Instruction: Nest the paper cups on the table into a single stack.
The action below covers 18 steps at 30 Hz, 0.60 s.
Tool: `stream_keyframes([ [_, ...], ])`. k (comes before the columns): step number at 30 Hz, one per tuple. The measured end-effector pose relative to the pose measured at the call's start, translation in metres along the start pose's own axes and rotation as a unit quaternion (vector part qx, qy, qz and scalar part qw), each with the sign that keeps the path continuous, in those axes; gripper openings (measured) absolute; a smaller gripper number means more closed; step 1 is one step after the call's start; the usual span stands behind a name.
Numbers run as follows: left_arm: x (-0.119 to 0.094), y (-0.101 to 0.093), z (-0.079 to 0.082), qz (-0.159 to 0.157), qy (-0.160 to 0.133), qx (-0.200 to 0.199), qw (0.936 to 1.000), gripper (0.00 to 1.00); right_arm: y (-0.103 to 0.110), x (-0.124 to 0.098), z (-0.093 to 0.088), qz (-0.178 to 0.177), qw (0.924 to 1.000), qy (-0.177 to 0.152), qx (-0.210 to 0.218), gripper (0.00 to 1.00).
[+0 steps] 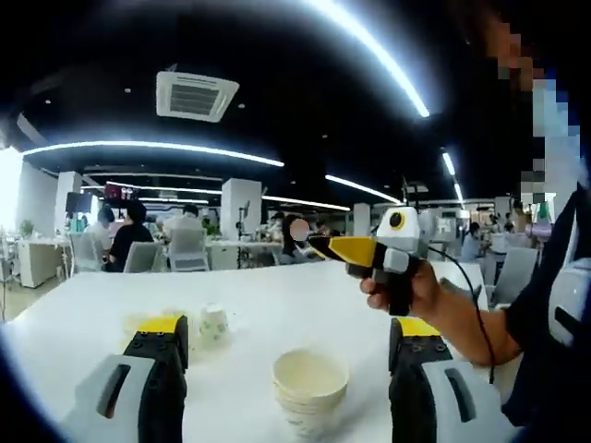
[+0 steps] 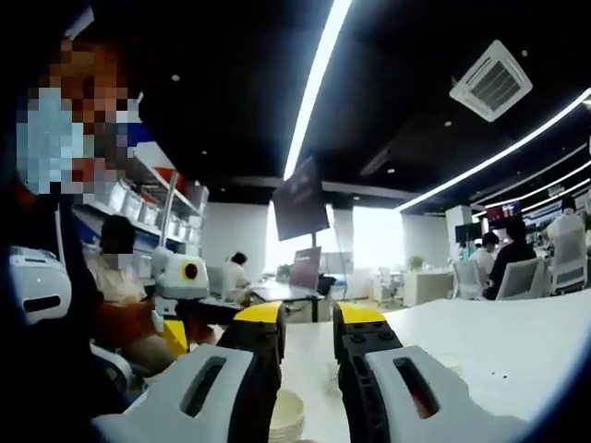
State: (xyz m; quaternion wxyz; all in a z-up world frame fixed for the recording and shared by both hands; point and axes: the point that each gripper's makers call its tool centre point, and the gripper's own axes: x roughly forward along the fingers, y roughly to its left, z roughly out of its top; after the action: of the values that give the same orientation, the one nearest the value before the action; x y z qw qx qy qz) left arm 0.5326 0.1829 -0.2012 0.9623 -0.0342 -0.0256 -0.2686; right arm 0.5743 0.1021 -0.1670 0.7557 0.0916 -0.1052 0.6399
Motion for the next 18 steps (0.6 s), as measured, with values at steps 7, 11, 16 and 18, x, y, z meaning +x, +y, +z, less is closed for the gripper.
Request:
stream_keyframes([
  [7, -0.014, 0.006, -0.006, 0.013, 0.013, -0.002, 0.9998, 0.99, -0.024, -0.003, -0.008, -0.053, 0.9985, 0.011, -0.002, 0.50],
  [11, -0.021, 0.004, -0.015, 0.018, 0.029, 0.008, 0.9994, 0.99, -0.039, -0.003, -0.022, -0.091, 0.9950, 0.040, -0.008, 0.63],
  [16, -0.032, 0.004, -0.018, 0.024, 0.037, 0.012, 0.9990, 0.99, -0.050, -0.005, -0.024, -0.107, 0.9932, 0.046, -0.002, 0.78],
  [18, -0.037, 0.005, -0.019, 0.028, 0.038, 0.013, 0.9988, 0.99, -0.051, -0.005, -0.023, -0.107, 0.9934, 0.041, 0.001, 0.83],
])
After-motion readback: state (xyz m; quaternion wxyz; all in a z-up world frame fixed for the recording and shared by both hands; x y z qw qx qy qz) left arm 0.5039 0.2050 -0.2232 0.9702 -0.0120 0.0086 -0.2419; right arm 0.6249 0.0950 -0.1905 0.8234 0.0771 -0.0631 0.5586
